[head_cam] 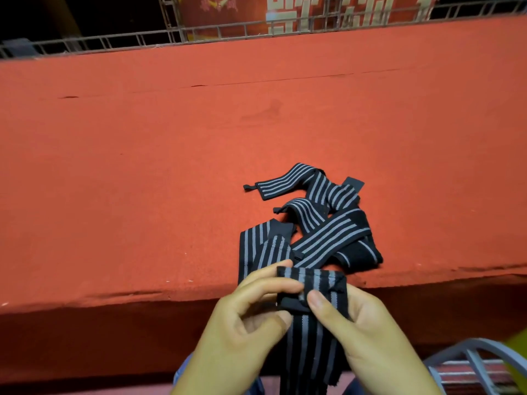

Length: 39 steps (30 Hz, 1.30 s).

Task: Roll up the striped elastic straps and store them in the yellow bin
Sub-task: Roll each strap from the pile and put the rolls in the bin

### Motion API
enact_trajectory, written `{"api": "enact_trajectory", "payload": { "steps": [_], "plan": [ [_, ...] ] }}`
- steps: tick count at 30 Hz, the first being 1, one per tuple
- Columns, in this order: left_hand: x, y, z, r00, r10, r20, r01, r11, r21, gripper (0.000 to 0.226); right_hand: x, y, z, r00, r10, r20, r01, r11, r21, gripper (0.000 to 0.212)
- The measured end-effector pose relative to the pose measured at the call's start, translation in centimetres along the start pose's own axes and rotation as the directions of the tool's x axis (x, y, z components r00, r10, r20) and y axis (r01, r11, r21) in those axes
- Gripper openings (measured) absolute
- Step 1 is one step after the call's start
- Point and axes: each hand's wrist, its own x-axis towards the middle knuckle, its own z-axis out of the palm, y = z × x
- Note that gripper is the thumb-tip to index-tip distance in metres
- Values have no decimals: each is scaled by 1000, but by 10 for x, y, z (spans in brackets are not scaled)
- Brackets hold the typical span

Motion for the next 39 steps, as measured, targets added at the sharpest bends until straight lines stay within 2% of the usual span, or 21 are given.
{"api": "enact_trajectory", "payload": {
  "steps": [4,9,16,23,30,33,37,39],
  "plan": [
    [-1,3,4,997,-58,-49,55,996,-73,48,-1,1,-4,999,-51,11,52,996,-78,25],
    [-1,5,4,993,-117,-28,114,989,-97,56,-1,5,-3,995,-93,18,94,991,-90,28],
    [-1,-3,8,985,-114,-129,92,982,-165,55,1,8,-2,999,-7,37,8,1000,-4,31],
    [-2,-9,9,985,-108,-134,82,979,-184,54,0,14,-4,998,43,55,-45,998,35,27],
    [0,-5,10,983,-38,-178,2,980,-197,49,1,23,0,999,33,40,-34,999,20,42],
    [3,2,9,981,8,-193,-46,980,-195,46,-2,22,1,996,27,84,-27,1000,-6,27],
    [7,3,5,971,58,-232,-105,975,-197,42,-4,26,2,997,-3,76,7,999,-53,20],
    [7,3,5,970,71,-234,-120,972,-203,44,-3,27,2,997,2,72,3,997,-77,31]
  ]
}}
